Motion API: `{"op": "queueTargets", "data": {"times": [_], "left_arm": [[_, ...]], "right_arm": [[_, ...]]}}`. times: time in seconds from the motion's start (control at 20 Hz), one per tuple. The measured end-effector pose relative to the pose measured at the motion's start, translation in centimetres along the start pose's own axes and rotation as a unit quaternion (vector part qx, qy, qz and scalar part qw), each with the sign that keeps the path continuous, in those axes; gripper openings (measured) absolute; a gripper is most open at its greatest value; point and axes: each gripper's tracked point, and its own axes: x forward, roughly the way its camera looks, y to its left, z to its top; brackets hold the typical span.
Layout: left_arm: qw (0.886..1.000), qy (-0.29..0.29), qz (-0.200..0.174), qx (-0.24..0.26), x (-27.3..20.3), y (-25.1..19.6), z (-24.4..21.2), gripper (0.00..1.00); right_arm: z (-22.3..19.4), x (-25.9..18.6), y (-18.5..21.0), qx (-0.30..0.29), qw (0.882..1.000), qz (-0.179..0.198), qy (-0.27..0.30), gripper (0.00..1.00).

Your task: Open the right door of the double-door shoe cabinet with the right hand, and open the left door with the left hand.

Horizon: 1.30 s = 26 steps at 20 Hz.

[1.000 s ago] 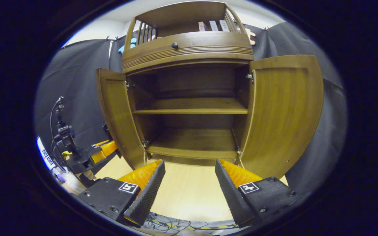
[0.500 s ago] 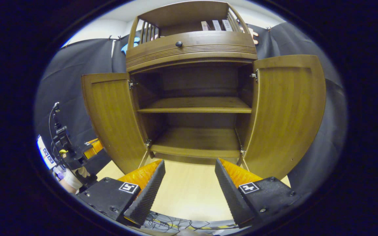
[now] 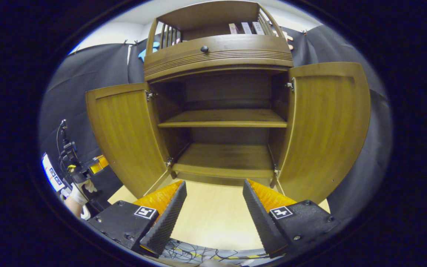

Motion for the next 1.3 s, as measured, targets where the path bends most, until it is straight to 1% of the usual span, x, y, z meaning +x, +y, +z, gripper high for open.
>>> {"op": "queueTargets", "data": {"times": [0.1,0.15,0.2,0.25,0.3,0.35,0.4,0.45,0.5,0.6,0.8,0.85,1.0,1.1,1.2,1.25,1.3], "left_arm": [[1.0,0.008,-0.012,0.01,0.0,0.8,-0.2,0.0],[1.0,0.011,-0.019,0.014,0.0,1.1,-0.1,0.08],[0.999,0.013,-0.026,0.012,0.0,1.4,0.0,0.0],[0.999,0.013,-0.034,0.011,0.1,1.7,0.1,0.0],[0.999,0.011,-0.043,0.011,0.2,1.8,0.2,0.08],[0.999,0.012,-0.052,0.012,0.3,1.7,0.3,0.0],[0.998,0.016,-0.063,0.013,0.1,1.8,0.2,0.0],[0.997,0.023,-0.074,0.016,0.2,2.0,0.0,0.08],[0.996,0.028,-0.08,0.024,0.3,2.0,0.0,0.0],[0.994,0.04,-0.09,0.042,0.2,1.9,-0.1,0.01],[0.992,0.047,-0.096,0.064,-0.5,2.0,-0.1,0.05],[0.993,0.045,-0.093,0.059,-0.7,2.1,0.0,0.02],[0.996,0.046,-0.067,0.046,-2.5,3.6,0.3,0.43],[0.997,0.042,-0.057,0.037,-4.0,3.4,1.0,0.7],[0.998,0.037,-0.041,0.033,-5.2,3.1,1.9,0.93],[0.999,0.032,-0.027,0.034,-5.7,3.1,2.7,0.96],[0.999,0.028,-0.013,0.036,-6.1,2.9,3.5,0.95]], "right_arm": [[0.0,0.0,-0.1,-0.001,1.0,-0.002,0.0,0.96],[0.0,-0.1,-0.2,-0.001,1.0,-0.002,0.0,0.96],[-0.1,-0.2,-0.2,-0.001,1.0,-0.003,0.001,0.96],[0.0,-0.3,-0.3,-0.002,1.0,-0.004,0.001,0.96],[-0.1,-0.4,-0.4,-0.002,1.0,-0.004,0.002,0.96],[0.0,-0.5,-0.4,-0.002,1.0,-0.003,0.001,0.96],[-0.1,-0.5,-0.4,-0.003,1.0,-0.003,0.002,0.96],[0.0,-0.5,-0.5,-0.005,1.0,-0.004,0.002,0.96],[0.0,-0.6,-0.5,-0.007,1.0,-0.004,0.003,0.96],[0.0,-0.7,-0.6,-0.01,1.0,-0.003,0.003,0.96],[0.0,-0.7,-0.8,-0.01,1.0,0.0,0.003,0.96],[0.1,-0.7,-0.9,-0.009,1.0,0.001,0.002,0.96],[0.3,-0.8,-1.4,-0.01,1.0,-0.001,-0.002,0.96],[0.7,-0.7,-2.0,-0.021,1.0,-0.006,-0.014,0.96],[0.9,-0.6,-2.3,-0.031,0.999,-0.008,-0.02,0.96],[1.1,-0.5,-2.5,-0.034,0.999,-0.008,-0.024,0.96],[1.2,-0.5,-2.5,-0.035,0.999,-0.006,-0.027,0.96]]}}
